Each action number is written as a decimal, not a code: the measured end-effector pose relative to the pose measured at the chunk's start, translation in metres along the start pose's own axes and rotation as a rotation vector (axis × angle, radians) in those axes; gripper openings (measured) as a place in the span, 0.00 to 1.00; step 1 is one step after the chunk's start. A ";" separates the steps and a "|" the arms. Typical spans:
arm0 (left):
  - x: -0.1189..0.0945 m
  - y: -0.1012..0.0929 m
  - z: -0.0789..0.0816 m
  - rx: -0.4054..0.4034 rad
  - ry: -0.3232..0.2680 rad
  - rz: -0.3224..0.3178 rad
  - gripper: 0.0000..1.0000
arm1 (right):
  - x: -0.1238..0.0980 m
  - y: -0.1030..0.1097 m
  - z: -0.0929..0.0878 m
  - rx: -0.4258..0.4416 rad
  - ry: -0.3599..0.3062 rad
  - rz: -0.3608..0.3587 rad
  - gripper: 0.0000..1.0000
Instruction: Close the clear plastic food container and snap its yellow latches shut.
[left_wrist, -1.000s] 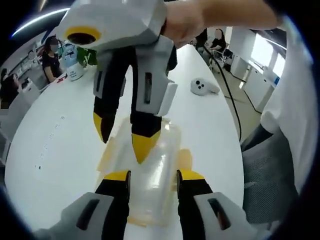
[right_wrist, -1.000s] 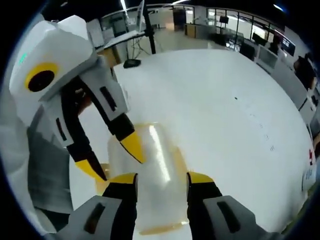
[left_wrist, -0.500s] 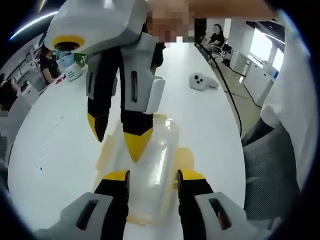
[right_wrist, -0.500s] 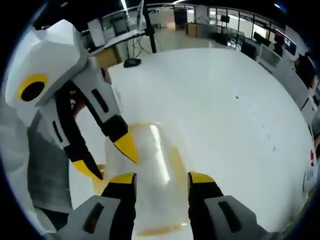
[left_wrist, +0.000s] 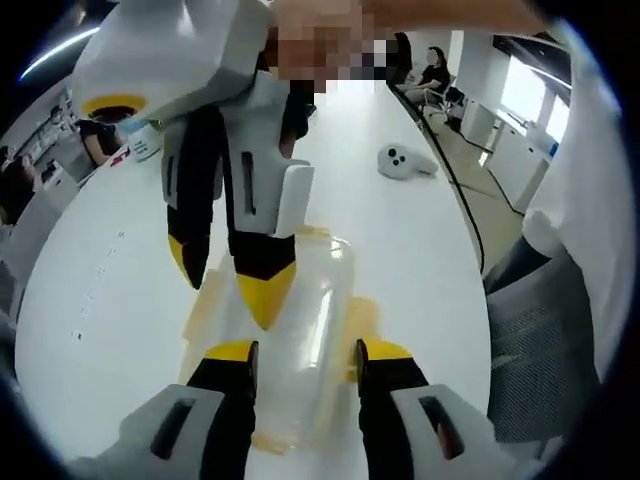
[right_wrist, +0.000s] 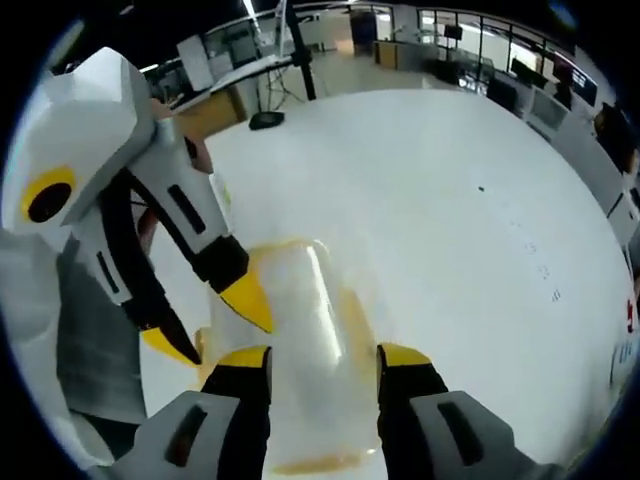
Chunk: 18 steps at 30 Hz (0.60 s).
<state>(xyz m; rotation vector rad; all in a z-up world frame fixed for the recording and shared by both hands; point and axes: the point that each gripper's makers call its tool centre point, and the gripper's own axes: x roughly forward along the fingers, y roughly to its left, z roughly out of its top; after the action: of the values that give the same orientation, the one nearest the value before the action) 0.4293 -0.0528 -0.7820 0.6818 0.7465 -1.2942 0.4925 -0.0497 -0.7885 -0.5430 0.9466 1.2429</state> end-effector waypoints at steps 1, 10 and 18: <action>0.000 0.000 0.000 0.001 -0.002 0.000 0.41 | 0.000 -0.001 0.000 -0.002 0.003 0.001 0.42; 0.001 -0.002 0.000 -0.009 -0.004 0.012 0.43 | 0.003 -0.003 0.001 0.011 0.001 0.021 0.44; 0.002 0.001 -0.002 0.037 0.006 0.053 0.39 | 0.005 -0.003 0.001 0.022 0.011 0.055 0.44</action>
<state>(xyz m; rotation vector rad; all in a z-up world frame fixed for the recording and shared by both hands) 0.4300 -0.0522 -0.7848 0.7308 0.7063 -1.2608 0.4953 -0.0469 -0.7930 -0.5100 0.9891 1.2786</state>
